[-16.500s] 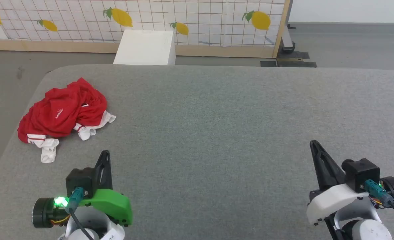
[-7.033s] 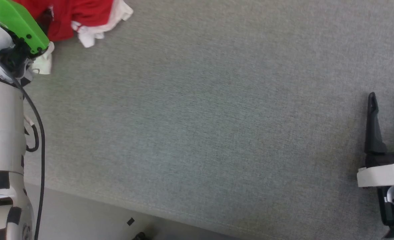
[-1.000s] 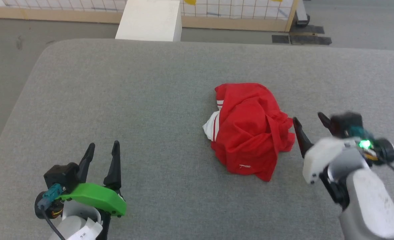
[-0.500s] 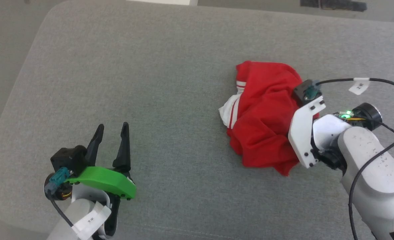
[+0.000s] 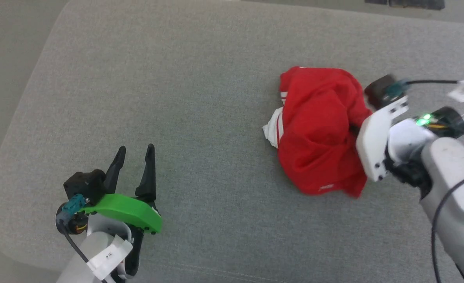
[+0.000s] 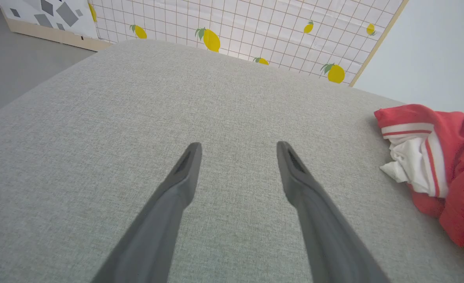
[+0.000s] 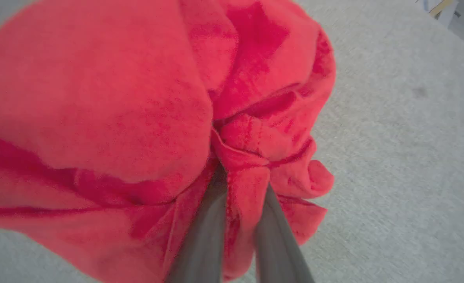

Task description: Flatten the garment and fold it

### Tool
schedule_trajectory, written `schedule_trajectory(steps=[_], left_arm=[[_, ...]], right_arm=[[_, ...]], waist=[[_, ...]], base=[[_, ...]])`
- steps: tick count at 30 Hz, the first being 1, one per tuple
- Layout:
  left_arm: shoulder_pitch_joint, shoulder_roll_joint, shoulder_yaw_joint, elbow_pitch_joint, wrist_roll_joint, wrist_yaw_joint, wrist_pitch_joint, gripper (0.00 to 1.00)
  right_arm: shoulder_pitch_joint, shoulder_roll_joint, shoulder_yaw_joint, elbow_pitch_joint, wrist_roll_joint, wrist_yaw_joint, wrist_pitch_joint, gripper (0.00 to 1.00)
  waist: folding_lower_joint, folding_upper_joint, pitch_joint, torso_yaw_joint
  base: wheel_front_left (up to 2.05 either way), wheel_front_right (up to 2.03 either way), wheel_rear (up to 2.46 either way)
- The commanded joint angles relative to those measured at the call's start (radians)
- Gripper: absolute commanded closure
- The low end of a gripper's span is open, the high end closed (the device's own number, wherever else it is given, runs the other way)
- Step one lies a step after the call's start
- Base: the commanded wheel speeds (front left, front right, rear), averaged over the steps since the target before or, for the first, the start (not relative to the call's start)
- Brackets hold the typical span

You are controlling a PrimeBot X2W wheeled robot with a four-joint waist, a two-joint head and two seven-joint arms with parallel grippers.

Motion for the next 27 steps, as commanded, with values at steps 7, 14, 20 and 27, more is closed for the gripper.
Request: schedule_trajectory(steps=[7,14,20,27], left_arm=[[0.028,0.000,-0.001,0.011,-0.014,-0.009,-0.005,0.00],[0.056,0.008,-0.005,0.004,-0.026,-0.009,0.007,0.00],[0.062,0.009,-0.012,0.000,-0.033,-0.008,0.019,0.00],[0.079,0.016,-0.015,-0.002,-0.040,-0.003,0.027,0.00]], right_arm=[[0.191,0.039,-0.300,-0.097,-0.056,-0.002,-0.103,1.00],[0.516,0.148,-0.420,-0.216,-0.090,-0.002,-0.030,1.00],[0.631,0.224,-0.423,-0.251,-0.100,-0.002,-0.014,0.69],[0.604,0.270,-0.515,-0.344,-0.074,-0.002,-0.218,0.00]], waist=[[-0.0001,0.0000,-0.118,-0.061],[-0.0001,0.0000,-0.153,-0.089],[-0.0001,0.0000,-0.162,-0.098],[-0.0001,0.0000,-0.184,-0.110]], base=[[0.00,0.00,0.00],[0.00,0.00,0.00],[0.00,0.00,0.00],[0.00,0.00,0.00]])
